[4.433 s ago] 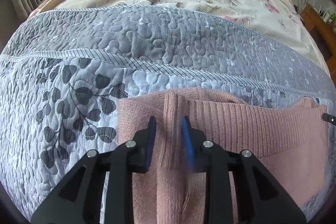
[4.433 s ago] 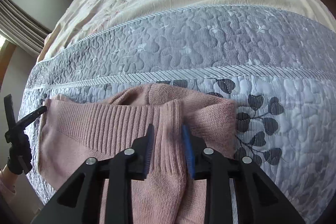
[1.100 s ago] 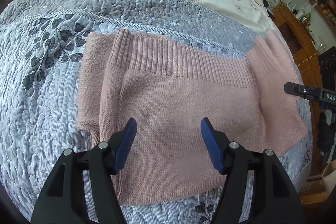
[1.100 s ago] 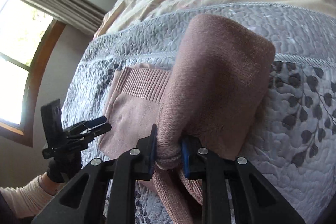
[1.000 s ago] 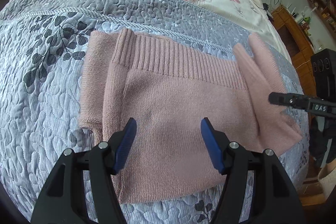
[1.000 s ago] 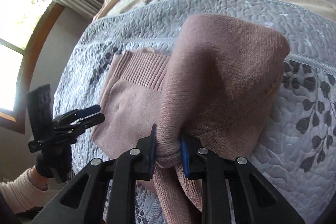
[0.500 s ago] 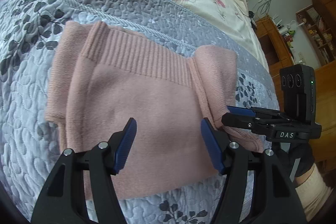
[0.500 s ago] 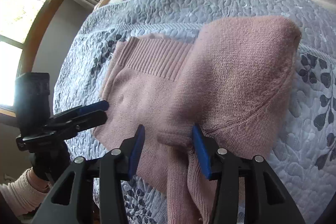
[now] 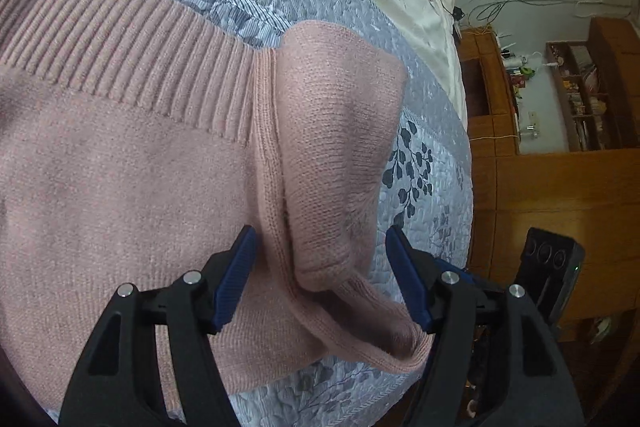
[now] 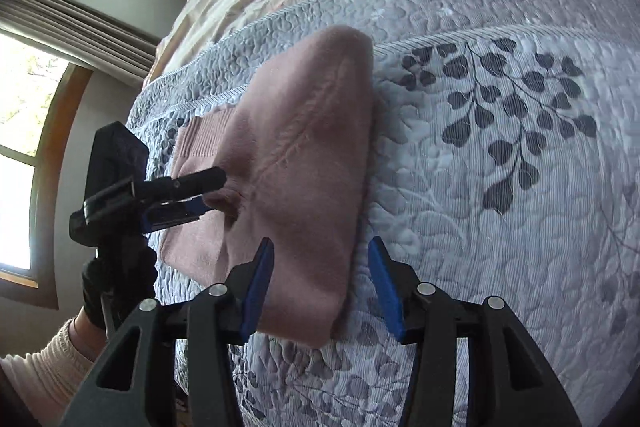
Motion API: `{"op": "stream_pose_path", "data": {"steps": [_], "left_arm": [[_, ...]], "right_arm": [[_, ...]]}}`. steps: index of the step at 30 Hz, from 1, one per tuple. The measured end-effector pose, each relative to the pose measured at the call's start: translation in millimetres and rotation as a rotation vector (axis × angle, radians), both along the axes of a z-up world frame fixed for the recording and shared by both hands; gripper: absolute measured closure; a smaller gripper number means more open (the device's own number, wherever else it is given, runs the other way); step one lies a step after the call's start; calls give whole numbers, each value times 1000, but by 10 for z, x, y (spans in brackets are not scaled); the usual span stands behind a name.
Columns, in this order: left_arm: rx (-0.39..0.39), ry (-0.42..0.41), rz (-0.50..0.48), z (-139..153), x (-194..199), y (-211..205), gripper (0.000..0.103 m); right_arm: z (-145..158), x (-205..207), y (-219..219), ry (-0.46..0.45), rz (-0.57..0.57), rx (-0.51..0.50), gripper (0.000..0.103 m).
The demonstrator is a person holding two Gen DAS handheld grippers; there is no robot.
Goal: Fold small clothes
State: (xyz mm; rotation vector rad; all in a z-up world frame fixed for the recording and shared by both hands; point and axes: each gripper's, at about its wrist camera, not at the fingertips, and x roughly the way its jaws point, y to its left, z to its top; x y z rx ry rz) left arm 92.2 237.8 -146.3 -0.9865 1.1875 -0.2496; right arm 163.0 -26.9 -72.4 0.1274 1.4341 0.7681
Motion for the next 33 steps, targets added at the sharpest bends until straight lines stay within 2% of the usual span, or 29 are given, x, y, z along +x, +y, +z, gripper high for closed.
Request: {"op": "stream_pose_path", "data": {"steps": [4, 9, 11, 13, 15, 18, 25, 33], "left_arm": [[-13, 38, 14, -113, 87, -98, 37], [-6, 43, 20, -132, 201, -188, 39], [9, 45, 22, -134, 229, -195, 46], [22, 47, 26, -144, 241, -192, 63], [10, 32, 44, -137, 240, -176, 73], [39, -1, 54, -36, 232, -171, 81], [74, -96, 55, 279, 80, -52, 85], [88, -182, 99, 653, -202, 373, 85]], "right_arm": [[-110, -48, -151, 18, -18, 13, 53], [-237, -70, -217, 30, -24, 6, 53], [-278, -80, -242, 37, -34, 8, 53], [-308, -90, -252, 43, -42, 13, 53], [-336, -110, -261, 52, -46, 20, 53], [-355, -134, -235, 54, -40, 17, 53], [-320, -196, -98, 46, -17, 25, 53], [-255, -249, 212, 40, 14, 59, 53]]}}
